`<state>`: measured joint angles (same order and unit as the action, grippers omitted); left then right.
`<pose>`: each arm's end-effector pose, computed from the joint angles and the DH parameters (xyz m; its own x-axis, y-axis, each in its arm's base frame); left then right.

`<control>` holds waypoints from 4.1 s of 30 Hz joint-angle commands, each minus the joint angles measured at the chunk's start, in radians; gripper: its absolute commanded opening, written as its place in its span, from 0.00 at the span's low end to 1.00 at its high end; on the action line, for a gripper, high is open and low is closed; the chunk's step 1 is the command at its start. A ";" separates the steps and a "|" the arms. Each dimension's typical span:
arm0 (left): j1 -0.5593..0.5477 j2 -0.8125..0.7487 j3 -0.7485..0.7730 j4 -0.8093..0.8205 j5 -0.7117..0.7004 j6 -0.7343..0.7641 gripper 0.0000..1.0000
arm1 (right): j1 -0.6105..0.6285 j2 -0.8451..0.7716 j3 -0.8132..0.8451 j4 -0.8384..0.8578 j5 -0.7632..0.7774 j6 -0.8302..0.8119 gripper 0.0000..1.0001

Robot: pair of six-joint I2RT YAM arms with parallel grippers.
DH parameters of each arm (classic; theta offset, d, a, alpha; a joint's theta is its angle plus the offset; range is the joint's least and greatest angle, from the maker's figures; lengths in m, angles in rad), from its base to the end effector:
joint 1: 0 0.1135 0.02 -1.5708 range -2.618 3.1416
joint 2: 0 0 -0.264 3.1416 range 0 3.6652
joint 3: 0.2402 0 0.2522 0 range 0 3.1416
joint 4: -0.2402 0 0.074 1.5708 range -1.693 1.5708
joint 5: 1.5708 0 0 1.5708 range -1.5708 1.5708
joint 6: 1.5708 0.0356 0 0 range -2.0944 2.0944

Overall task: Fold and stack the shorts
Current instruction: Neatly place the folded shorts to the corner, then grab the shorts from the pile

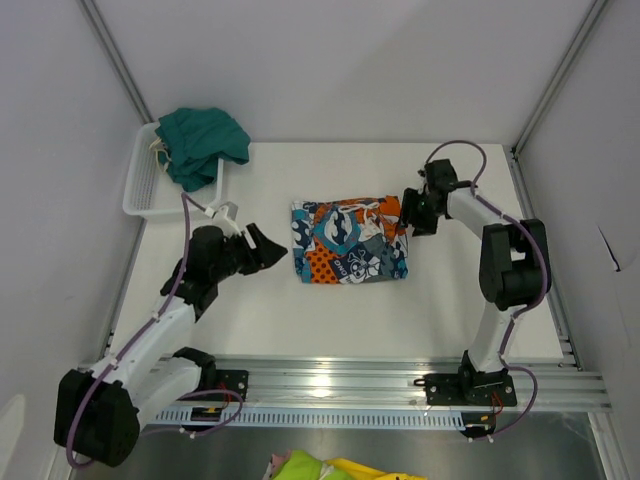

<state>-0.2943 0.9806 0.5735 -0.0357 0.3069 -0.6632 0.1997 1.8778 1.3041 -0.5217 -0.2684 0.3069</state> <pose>0.2068 -0.0739 0.2447 -0.6542 -0.4149 -0.6323 0.1713 0.7330 -0.6583 0.3781 0.0862 0.1863 -0.9244 0.1101 -0.3651 -0.0325 0.9312 0.3630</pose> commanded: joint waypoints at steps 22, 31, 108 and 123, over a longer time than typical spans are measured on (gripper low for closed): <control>-0.091 -0.410 -0.112 -0.319 -0.201 0.031 0.73 | 0.451 0.076 0.306 -0.165 0.463 0.044 0.93; -0.091 -0.398 -0.101 -0.316 -0.189 0.034 0.73 | 0.435 0.359 0.500 -0.354 0.526 -0.003 0.92; 0.540 0.437 0.695 -0.120 -0.135 -0.375 0.99 | 0.348 -0.862 -0.853 0.833 0.558 -0.011 0.99; 0.550 0.952 0.923 0.005 -0.192 -0.575 0.99 | 0.299 -0.887 -0.876 0.851 0.537 0.020 0.99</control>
<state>0.2474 1.8744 1.4281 -0.1158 0.0868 -1.1767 0.5148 1.0088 0.4152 0.2726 0.2703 0.3069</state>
